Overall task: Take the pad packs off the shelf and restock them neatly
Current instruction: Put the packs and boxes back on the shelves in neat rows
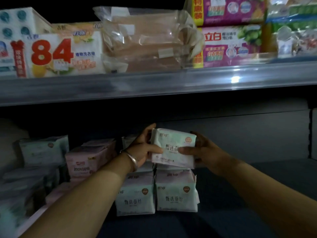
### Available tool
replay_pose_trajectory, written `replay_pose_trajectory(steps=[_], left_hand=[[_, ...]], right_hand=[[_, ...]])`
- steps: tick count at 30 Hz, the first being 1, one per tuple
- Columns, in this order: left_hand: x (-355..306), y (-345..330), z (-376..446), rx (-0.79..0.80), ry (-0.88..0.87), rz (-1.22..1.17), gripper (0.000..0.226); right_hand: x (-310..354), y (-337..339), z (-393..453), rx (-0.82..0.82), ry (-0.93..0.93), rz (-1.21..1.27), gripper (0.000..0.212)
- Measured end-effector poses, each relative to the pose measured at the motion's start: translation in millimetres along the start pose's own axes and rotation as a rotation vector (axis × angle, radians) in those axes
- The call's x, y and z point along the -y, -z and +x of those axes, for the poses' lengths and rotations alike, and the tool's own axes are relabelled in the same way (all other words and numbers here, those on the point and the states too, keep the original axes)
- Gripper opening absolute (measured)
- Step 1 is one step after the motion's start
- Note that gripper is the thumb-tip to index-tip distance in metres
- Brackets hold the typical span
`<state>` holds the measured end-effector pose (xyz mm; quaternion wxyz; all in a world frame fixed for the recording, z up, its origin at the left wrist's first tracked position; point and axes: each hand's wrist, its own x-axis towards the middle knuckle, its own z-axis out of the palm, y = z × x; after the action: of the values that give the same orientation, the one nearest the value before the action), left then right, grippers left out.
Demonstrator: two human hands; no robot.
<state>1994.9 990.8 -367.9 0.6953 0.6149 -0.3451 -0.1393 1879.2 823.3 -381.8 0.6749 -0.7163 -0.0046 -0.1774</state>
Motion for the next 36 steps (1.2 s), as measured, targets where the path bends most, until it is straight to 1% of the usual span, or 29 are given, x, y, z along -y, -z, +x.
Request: replay_pose_trajectory(steps=[1,2,4,6,7,9,11,13,16,19,21,24,28,32,34,36], left_hand=[[2,2,3,0.009,-0.007,0.025,0.09],[4,4,6,0.012,-0.016,0.062,0.09],[12,9,15,-0.032,-0.017,0.212,0.084],[24,15,24,-0.149,0.019,0.455,0.067],[30,18,28,-0.208,0.035,0.597,0.058],[41,23,32,-0.259,0.042,0.825,0.046],[48,26,34,-0.265,0.054,0.943,0.038],[55,32,38,-0.279,0.073,0.993,0.033],[64,41,45,-0.271,0.083,0.978,0.033],[68,46,47,-0.285,0.098,0.989,0.032],[70,47,48,-0.278,0.091,1.002,0.032],[72,47,49,-0.272,0.093,1.041,0.032],[69,47,45,-0.262,0.104,1.079,0.032],[61,43,35,-0.224,0.115,1.142,0.033],[56,40,25,-0.202,0.115,1.192,0.033],[52,36,12,-0.196,0.094,1.238,0.03]], right_hand=[[-2,0,5,-0.032,-0.002,0.026,0.078],[-4,1,11,-0.071,0.019,0.037,0.082],[-9,2,24,-0.175,0.086,-0.011,0.079],[-13,6,38,-0.294,0.131,-0.147,0.075],[-15,7,45,-0.326,0.137,-0.21,0.075],[-19,8,58,-0.332,0.134,-0.278,0.078],[-25,5,68,-0.311,0.131,-0.345,0.081],[-31,1,76,-0.301,0.126,-0.377,0.082],[-39,-2,86,-0.311,0.126,-0.359,0.082],[-48,-6,95,-0.27,0.094,-0.461,0.08],[-49,-9,102,-0.257,0.066,-0.486,0.081],[-48,-13,111,-0.254,0.033,-0.483,0.084],[-52,-16,112,-0.249,-0.02,-0.555,0.088],[-45,-16,101,-0.289,-0.031,-0.581,0.093],[-40,-16,86,-0.299,-0.052,-0.629,0.084],[-38,-15,66,-0.295,-0.014,-0.752,0.062]])
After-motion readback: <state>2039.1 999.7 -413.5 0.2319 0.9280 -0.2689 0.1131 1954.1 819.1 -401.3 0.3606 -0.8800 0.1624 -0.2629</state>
